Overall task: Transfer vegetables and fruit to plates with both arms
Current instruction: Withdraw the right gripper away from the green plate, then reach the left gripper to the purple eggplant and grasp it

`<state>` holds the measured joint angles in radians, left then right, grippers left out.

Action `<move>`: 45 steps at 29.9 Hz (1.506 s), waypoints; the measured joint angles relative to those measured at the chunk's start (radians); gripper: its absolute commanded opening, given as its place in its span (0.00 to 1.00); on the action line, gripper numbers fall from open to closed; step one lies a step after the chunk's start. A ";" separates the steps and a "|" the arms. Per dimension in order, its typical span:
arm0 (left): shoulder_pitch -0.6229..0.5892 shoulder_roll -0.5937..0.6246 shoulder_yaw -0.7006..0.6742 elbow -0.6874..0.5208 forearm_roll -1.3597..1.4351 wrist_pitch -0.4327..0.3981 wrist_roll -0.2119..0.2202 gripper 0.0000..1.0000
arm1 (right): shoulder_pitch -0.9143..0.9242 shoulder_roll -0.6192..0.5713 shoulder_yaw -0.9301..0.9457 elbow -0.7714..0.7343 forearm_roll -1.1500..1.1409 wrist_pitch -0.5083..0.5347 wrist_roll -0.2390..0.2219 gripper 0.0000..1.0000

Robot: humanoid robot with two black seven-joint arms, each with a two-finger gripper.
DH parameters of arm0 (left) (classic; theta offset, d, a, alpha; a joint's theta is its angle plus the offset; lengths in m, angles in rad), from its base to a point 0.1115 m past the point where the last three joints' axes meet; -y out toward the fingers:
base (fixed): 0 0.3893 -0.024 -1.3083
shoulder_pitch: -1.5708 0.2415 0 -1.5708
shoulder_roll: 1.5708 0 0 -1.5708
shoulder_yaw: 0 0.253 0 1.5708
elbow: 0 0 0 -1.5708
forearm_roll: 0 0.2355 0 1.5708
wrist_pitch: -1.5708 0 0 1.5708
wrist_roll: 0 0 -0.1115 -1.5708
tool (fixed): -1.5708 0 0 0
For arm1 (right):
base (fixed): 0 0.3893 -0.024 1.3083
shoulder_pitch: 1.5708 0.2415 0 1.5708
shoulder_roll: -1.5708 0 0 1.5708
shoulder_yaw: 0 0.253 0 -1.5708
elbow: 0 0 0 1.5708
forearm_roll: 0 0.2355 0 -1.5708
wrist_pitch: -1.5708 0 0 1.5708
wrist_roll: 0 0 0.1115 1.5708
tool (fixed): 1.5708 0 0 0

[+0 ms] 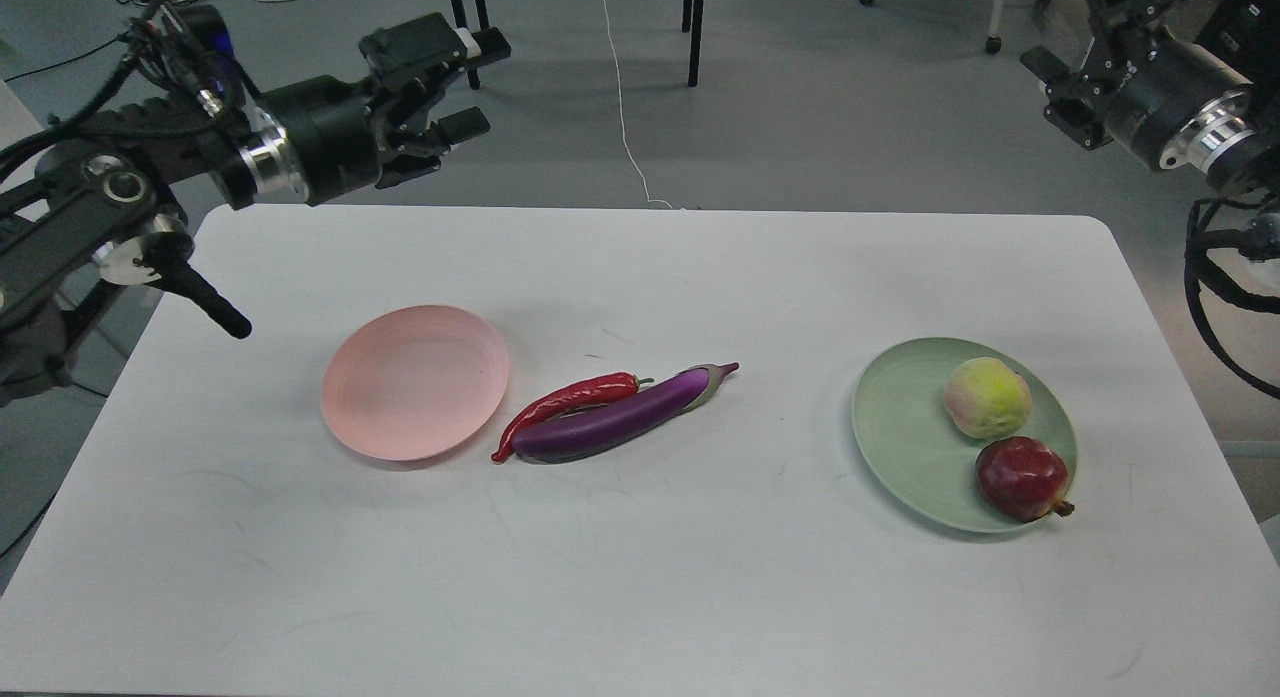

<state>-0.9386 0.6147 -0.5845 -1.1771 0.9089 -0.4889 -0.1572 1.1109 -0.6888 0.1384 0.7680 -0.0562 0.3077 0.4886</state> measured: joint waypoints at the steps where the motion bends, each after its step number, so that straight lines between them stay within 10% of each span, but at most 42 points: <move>1: -0.001 -0.012 0.012 -0.018 0.061 0.000 0.000 0.98 | -0.028 -0.001 0.039 0.000 0.044 0.022 0.000 0.97; 22: 0.011 -0.096 0.397 -0.177 1.186 0.066 -0.051 0.82 | -0.694 0.019 0.674 0.107 0.236 0.181 0.000 0.97; 35: 0.011 -0.139 0.497 -0.096 1.252 0.125 -0.050 0.51 | -0.711 0.038 0.681 0.118 0.236 0.181 0.000 0.97; 45: 0.023 -0.167 0.505 -0.071 1.253 0.125 -0.045 0.51 | -0.711 0.039 0.684 0.116 0.235 0.181 0.000 0.97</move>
<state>-0.9155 0.4479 -0.0797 -1.2480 2.1615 -0.3635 -0.2024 0.4002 -0.6494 0.8220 0.8838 0.1791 0.4888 0.4887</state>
